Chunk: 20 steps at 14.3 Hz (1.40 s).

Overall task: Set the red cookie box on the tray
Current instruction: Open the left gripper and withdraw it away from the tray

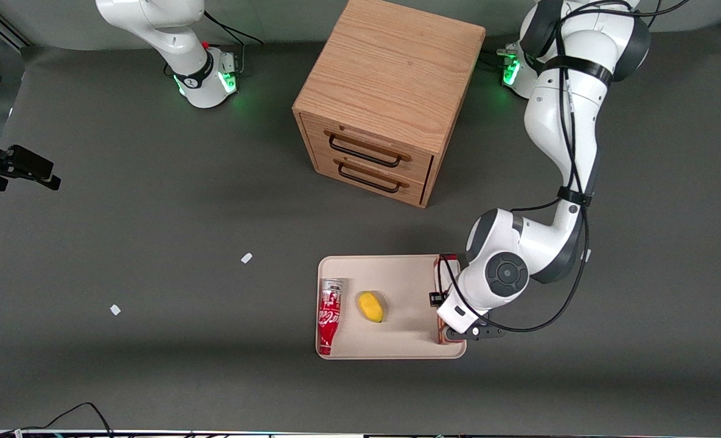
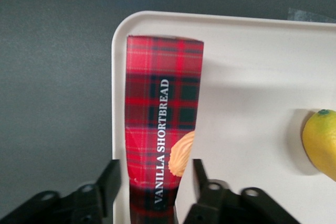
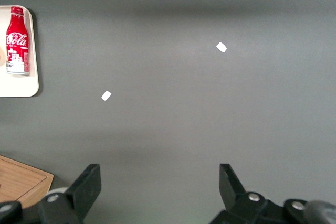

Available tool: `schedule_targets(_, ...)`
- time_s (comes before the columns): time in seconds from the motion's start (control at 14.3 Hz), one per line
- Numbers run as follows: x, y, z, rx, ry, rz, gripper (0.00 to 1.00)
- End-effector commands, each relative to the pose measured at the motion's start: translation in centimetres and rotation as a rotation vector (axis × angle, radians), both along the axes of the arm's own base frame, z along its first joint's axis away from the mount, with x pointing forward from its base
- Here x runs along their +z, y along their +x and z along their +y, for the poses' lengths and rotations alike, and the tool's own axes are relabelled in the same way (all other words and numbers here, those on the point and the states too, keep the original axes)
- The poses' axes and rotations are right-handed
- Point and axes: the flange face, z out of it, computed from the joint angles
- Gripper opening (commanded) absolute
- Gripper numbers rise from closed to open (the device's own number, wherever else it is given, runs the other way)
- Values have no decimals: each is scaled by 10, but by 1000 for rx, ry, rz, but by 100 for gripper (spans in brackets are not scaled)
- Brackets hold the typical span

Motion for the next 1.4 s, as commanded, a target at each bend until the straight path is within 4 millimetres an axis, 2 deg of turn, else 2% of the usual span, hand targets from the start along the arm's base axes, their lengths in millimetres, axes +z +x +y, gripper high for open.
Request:
schedule_targets(0.0,15,-3,-3,21,8,-24,100)
schedule_targets(0.14,29,-2,-1,30,1,-34,100)
schedule_targets(0.21,50,-1,5,39,-8,-43,100)
schedule_targets(0.35,94,-3,34,88,-44,-53,100)
schedule_targets(0.7,207,-34,127,158,-41,-10,100)
schedule_targets(0.91,270,-63,201,140,-18,33,100)
schedule_targets(1.05,300,-88,261,59,-3,51,100)
schedule_targets(1.12,312,-103,283,22,7,51,100)
schedule_targets(1.26,331,-129,318,2,43,39,100)
schedule_targets(1.33,341,-141,326,2,69,27,100)
